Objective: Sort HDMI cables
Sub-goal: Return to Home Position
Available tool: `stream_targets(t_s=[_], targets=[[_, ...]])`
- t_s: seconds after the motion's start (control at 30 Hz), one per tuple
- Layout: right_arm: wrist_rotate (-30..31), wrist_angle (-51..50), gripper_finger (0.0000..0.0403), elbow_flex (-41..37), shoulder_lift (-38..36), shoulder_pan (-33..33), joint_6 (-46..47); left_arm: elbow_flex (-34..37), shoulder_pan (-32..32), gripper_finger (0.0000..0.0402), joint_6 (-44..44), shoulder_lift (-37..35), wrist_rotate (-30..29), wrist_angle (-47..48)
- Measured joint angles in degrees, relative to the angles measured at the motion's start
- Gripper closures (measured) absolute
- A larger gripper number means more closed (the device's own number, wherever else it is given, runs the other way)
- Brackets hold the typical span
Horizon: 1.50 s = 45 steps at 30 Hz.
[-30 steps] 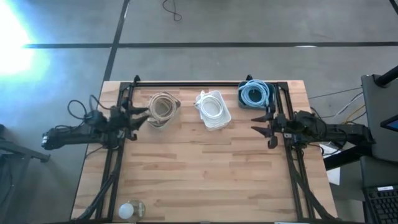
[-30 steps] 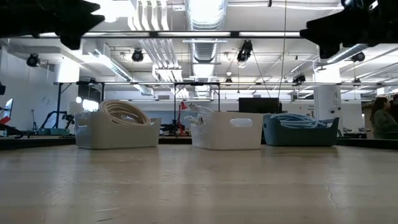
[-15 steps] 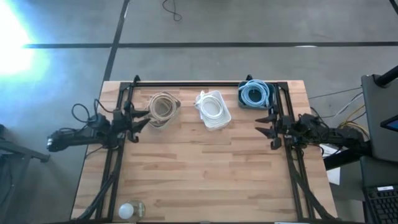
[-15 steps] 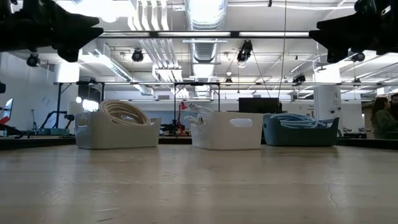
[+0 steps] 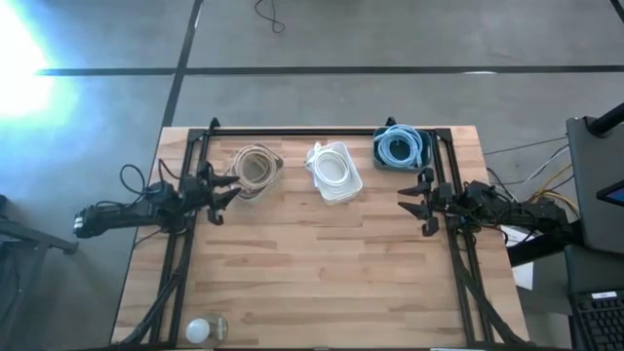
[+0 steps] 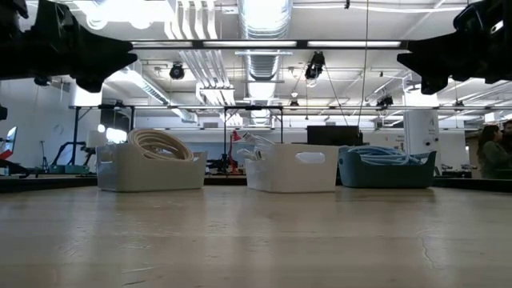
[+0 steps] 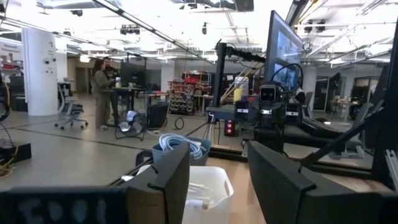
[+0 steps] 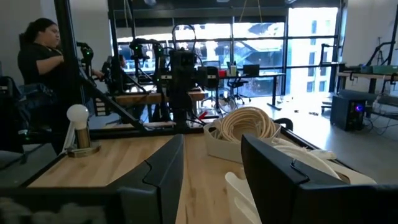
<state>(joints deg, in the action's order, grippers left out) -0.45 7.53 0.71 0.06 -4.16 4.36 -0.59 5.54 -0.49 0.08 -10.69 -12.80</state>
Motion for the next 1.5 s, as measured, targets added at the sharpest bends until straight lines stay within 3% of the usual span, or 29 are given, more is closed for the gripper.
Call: stream_targets(t_s=[0.43,0.7,1.13,1.5], targets=[[0.22,-1.34,0.0257,-0.20,1.58,0.00,-5.50,0.12,0.00,0.0234,-1.99,0.07,0.15,2.83],[0.22,-1.36,0.0250,-0.20,2.79,0.02,1.99,0.14,0.00,0.0234,-2.53,0.07,0.14,4.86],[0.22,-1.33,0.0266,-0.20,2.70,0.02,0.59,0.19,0.00,0.0234,-2.53,0.09,0.14,4.83],[0.22,-1.33,0.0256,-0.20,2.70,0.02,0.59,0.23,0.00,0.0234,-2.52,0.09,0.15,4.82]])
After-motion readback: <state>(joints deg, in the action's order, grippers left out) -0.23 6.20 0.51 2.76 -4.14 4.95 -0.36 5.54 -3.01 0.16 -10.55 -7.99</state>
